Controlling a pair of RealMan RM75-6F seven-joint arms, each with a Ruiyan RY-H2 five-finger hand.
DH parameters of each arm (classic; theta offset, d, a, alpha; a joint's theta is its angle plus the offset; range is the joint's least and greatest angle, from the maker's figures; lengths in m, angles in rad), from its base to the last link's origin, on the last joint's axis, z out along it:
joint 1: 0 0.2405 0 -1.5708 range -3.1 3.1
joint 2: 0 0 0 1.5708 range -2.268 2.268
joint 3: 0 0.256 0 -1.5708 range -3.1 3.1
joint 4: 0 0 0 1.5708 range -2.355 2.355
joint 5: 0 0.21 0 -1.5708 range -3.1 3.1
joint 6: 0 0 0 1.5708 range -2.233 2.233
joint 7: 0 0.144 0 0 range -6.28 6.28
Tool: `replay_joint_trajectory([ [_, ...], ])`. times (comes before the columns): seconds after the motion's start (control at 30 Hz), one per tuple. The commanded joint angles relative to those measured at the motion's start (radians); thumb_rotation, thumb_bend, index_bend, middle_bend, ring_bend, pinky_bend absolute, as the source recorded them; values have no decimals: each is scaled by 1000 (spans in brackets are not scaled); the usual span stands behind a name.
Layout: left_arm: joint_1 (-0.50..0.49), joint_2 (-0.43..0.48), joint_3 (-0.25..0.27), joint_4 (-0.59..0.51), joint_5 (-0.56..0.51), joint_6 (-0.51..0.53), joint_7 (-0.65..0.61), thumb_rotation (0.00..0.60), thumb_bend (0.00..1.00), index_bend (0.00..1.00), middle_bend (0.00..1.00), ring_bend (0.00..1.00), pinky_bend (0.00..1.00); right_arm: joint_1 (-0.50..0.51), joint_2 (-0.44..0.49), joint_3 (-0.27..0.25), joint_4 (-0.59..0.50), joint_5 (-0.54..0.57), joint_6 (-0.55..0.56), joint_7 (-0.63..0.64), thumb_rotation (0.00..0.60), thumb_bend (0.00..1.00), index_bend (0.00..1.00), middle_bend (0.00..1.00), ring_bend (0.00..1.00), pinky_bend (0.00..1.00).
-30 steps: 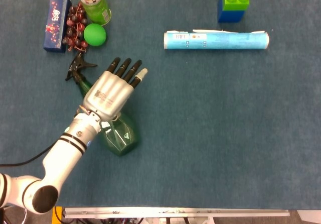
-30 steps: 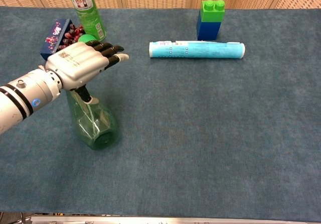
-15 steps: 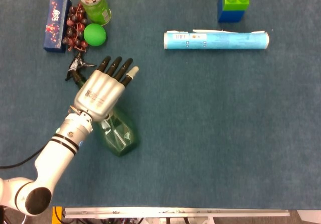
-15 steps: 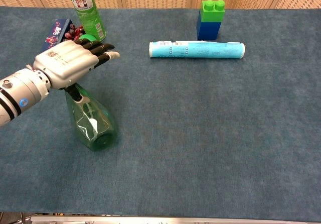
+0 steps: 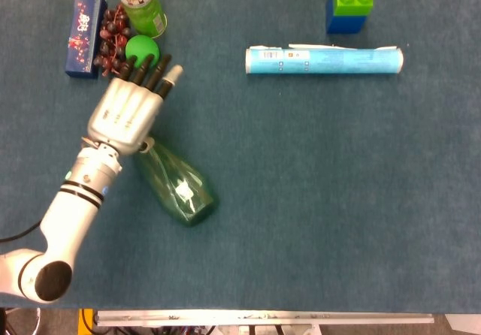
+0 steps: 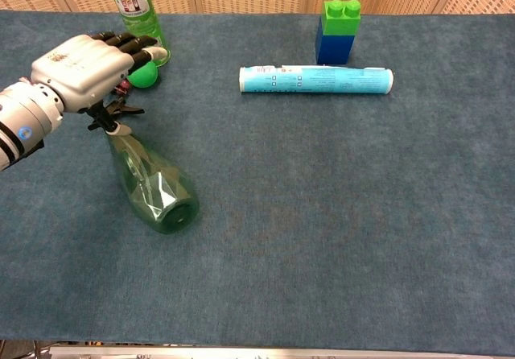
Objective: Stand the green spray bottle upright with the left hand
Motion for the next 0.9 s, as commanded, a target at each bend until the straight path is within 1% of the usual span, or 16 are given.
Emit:
replay_joint_trajectory([
  [0.03,18,11,-9,38,29,-5,-55,600,26,0,0,0,89,1,0,0,-1,1,-2,-2,600,96,485,338,255,359],
  [0.1,26,25,-1,54,64,-17,-92,600,27,0,0,0,89,2,0,0,-1,2,-4,-2,600,96,485,338,255,359],
  [0.17,34,51,18,71,126,-49,-158,600,26,0,0,0,89,3,0,1,-1,4,-6,-3,600,96,485,338,255,359],
  [0.3,46,94,70,122,299,-92,-286,600,26,0,0,0,89,3,1,1,-2,4,-7,-5,600,96,485,338,255,359],
  [0.33,50,103,87,138,354,-96,-323,600,27,0,0,0,89,2,1,1,-3,3,-5,-5,600,96,485,338,255,359],
  [0.43,64,123,123,173,471,-88,-408,600,27,0,0,0,92,-1,1,1,-3,4,-1,-1,600,96,485,338,255,359],
  [0.53,81,142,157,198,553,-77,-469,600,27,0,0,0,106,-3,0,2,-1,6,3,4,600,96,485,338,255,359],
  [0.67,100,160,193,213,609,-85,-485,600,27,0,0,0,108,-2,0,2,-1,4,1,2,600,96,485,338,255,359],
  [0.8,107,160,204,219,631,-95,-490,600,26,0,0,0,108,0,-1,0,-3,2,-1,-4,600,97,485,338,255,359],
  [0.9,111,142,213,249,666,-106,-491,600,26,0,0,0,108,0,-2,1,-5,3,-1,-8,600,97,485,338,255,359],
])
